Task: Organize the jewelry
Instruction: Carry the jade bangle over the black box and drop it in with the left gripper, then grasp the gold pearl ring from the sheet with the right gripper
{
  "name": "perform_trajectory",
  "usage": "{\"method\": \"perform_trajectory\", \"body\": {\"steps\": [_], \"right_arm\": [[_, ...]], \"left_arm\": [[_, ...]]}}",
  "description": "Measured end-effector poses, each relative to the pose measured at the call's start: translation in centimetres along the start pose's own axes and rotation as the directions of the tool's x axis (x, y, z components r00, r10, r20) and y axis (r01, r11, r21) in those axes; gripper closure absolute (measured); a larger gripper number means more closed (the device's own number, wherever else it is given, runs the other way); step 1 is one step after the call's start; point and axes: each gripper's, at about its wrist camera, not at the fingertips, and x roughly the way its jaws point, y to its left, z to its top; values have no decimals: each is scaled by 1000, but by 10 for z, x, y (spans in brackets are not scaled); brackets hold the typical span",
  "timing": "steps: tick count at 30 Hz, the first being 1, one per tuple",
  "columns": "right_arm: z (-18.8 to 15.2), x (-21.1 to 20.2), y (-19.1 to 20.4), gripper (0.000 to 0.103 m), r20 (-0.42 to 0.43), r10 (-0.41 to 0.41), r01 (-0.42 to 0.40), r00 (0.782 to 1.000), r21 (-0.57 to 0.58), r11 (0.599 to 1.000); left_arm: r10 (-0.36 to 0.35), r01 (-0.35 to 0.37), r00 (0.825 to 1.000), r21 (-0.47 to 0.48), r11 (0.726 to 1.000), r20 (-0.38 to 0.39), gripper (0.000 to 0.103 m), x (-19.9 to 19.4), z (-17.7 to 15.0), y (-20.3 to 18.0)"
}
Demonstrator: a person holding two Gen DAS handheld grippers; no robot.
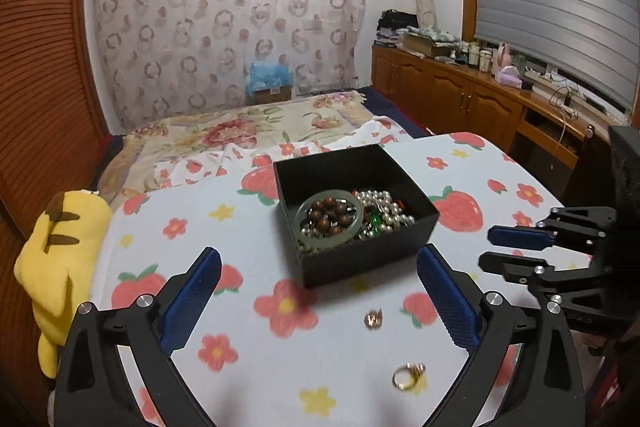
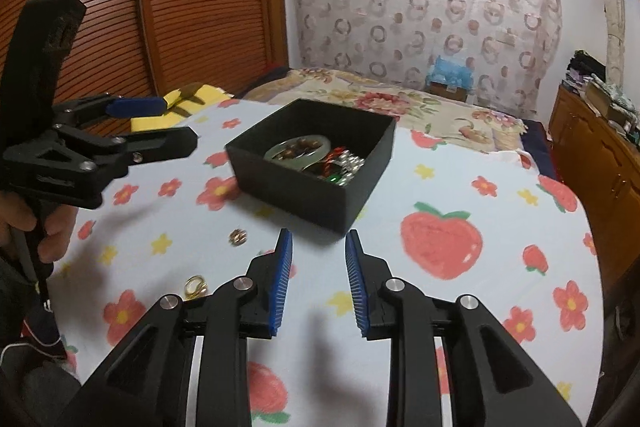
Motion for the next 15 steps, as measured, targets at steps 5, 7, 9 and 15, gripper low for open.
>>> {"method": "perform_trajectory", "body": {"steps": [5,7,9,15], "right_arm": [[-7,1,18,73,-24,40,-41,999,-24,999],[-10,3,27,73,-40,61,-62,997,-38,997],[-13,6,34,73,-55,76,-79,996,-53,996],[-22,23,60,73,-133,126,-143,983,-123,982]], "left_arm": [[-6,6,1000,-2,1000,-9,8,-9,-10,5],[-9,9,1000,-14,1000,-18,8,-11,-17,10],[-13,12,999,-27,1000,-30,8,-11,-23,15],[-12,8,998,-58,998,-65,8,-9,-39,27]]}}
